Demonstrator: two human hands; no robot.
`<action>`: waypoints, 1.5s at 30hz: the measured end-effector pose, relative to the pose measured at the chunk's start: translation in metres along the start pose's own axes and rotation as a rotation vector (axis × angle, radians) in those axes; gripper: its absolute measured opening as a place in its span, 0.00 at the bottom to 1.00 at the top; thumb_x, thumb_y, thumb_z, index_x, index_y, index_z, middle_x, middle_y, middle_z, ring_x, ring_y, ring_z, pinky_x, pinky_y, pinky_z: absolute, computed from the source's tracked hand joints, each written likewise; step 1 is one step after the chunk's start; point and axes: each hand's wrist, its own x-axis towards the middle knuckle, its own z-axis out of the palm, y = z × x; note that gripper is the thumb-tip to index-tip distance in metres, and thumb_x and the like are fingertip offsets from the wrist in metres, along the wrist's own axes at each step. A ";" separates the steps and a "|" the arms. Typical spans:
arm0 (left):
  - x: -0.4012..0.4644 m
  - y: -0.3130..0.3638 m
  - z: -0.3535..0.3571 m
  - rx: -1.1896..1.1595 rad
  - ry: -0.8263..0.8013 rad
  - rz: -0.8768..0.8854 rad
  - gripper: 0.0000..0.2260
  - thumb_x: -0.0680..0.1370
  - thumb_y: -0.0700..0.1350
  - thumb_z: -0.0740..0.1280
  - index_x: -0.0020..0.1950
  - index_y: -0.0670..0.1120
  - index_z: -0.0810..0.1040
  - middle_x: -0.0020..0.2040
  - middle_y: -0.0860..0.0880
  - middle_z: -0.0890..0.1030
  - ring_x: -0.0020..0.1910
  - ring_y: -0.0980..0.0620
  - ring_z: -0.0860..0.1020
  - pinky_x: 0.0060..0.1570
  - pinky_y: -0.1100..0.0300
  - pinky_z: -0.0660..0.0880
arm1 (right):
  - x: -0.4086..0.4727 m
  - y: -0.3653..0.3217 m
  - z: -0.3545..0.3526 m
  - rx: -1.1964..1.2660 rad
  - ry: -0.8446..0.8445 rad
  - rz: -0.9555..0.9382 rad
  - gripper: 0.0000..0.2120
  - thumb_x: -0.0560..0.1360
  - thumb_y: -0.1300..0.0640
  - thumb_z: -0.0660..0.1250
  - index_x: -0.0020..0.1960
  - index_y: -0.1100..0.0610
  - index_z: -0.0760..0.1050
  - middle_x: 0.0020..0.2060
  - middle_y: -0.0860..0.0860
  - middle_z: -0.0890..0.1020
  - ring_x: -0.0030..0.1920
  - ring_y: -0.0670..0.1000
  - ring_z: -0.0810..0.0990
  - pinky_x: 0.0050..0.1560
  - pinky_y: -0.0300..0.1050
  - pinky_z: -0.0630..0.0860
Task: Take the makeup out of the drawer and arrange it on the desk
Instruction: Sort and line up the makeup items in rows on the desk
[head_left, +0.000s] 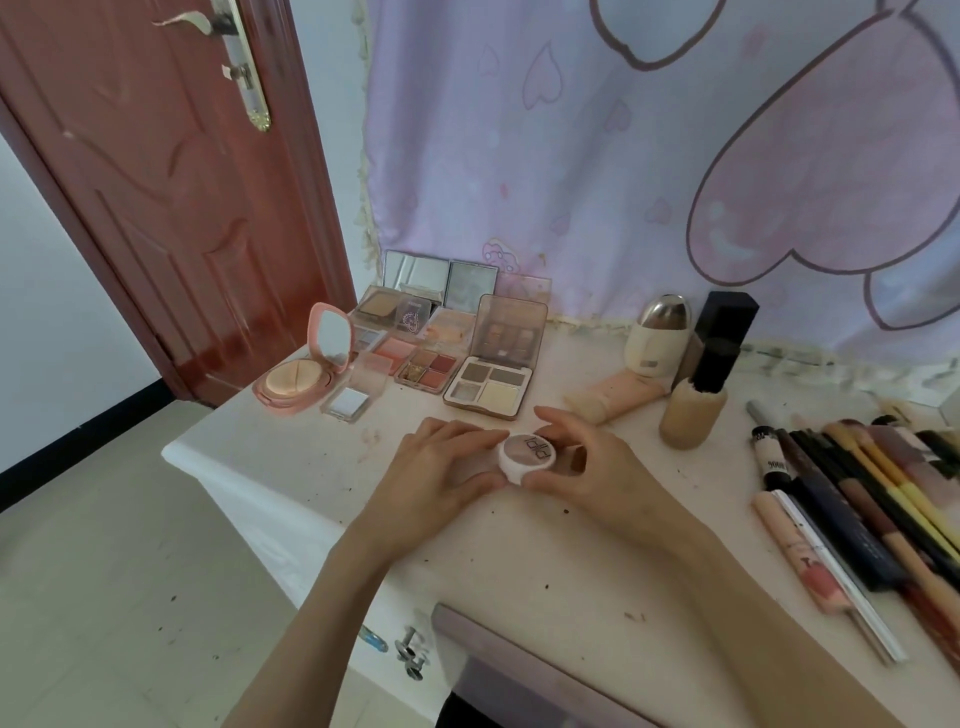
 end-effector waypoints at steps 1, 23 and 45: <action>0.000 0.001 -0.001 -0.023 -0.003 0.004 0.18 0.75 0.51 0.67 0.65 0.56 0.73 0.54 0.62 0.74 0.56 0.57 0.68 0.58 0.59 0.64 | 0.000 0.000 0.001 0.082 0.030 0.007 0.33 0.68 0.49 0.73 0.70 0.47 0.65 0.56 0.41 0.76 0.54 0.39 0.74 0.48 0.28 0.69; -0.011 0.010 0.002 -0.014 0.063 0.258 0.23 0.77 0.53 0.60 0.71 0.50 0.62 0.65 0.54 0.67 0.58 0.62 0.66 0.58 0.70 0.65 | -0.004 -0.013 0.006 0.795 -0.219 0.037 0.18 0.68 0.47 0.69 0.53 0.57 0.80 0.50 0.55 0.83 0.52 0.53 0.81 0.53 0.45 0.78; -0.010 0.008 0.001 -0.162 0.125 0.145 0.21 0.74 0.59 0.61 0.65 0.58 0.63 0.54 0.63 0.69 0.53 0.65 0.66 0.50 0.76 0.63 | 0.001 -0.022 0.014 0.850 -0.205 0.116 0.25 0.66 0.46 0.69 0.54 0.63 0.78 0.40 0.53 0.83 0.39 0.47 0.80 0.37 0.38 0.76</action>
